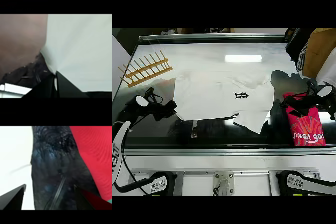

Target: Fold the clothes and pants, and hang the long-sleeved shirts on hangers.

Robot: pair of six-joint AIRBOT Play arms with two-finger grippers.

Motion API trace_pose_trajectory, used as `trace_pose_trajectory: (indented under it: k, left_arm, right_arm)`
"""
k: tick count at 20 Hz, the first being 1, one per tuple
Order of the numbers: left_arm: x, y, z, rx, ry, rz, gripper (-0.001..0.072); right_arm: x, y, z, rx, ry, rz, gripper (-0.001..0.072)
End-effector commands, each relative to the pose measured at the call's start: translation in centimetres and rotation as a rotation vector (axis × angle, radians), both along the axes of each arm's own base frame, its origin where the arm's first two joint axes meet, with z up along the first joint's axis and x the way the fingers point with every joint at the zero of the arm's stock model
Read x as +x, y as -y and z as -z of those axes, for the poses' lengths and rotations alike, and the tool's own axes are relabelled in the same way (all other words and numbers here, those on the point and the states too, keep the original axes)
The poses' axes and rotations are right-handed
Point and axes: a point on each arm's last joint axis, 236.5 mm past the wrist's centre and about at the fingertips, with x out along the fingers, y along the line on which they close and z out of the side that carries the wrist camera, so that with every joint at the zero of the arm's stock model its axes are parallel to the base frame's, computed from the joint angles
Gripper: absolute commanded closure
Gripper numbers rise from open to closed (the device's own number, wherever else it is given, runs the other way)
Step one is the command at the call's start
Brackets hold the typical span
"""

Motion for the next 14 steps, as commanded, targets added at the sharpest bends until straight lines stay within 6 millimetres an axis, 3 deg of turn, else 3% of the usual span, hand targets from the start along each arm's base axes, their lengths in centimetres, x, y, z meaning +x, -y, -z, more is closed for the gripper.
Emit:
trace_pose_trajectory:
  k: [1,2,3,4,6,8,11,14]
  left_arm:
    - [-2.5,-1.0,-2.2,0.110,0.017,0.120,0.0609]
    - [-2.6,-1.2,-2.8,0.130,0.035,0.129,0.0214]
    - [-2.7,-1.8,-3.6,0.157,0.052,0.123,-0.0013]
    - [-2.9,-2.5,-4.3,0.167,0.059,0.095,0.0032]
    - [-3.7,-3.9,-4.6,0.155,0.038,0.032,0.0031]
    - [-4.7,-5.4,-3.7,0.144,-0.003,-0.019,0.0032]
    - [-7.9,-6.6,0.5,0.079,-0.138,-0.144,0.0031]
    - [-9.7,-5.1,3.8,-0.057,-0.179,-0.277,0.0032]
  right_arm:
    - [-0.1,-0.1,0.0,0.002,-0.004,-0.002,0.0054]
    - [-0.1,-0.1,0.0,0.003,-0.005,-0.002,0.0054]
    - [-0.1,-0.1,0.0,0.002,-0.004,-0.002,0.0054]
    - [-0.1,-0.1,0.0,0.003,-0.004,-0.002,0.0054]
    - [-0.1,-0.1,0.0,0.002,-0.004,-0.003,0.0054]
    - [-0.1,-0.1,0.0,0.002,-0.005,-0.003,0.0054]
    - [-0.1,-0.1,0.0,0.002,-0.005,-0.003,0.0054]
    - [-0.1,-0.1,0.0,0.002,-0.004,-0.002,0.0054]
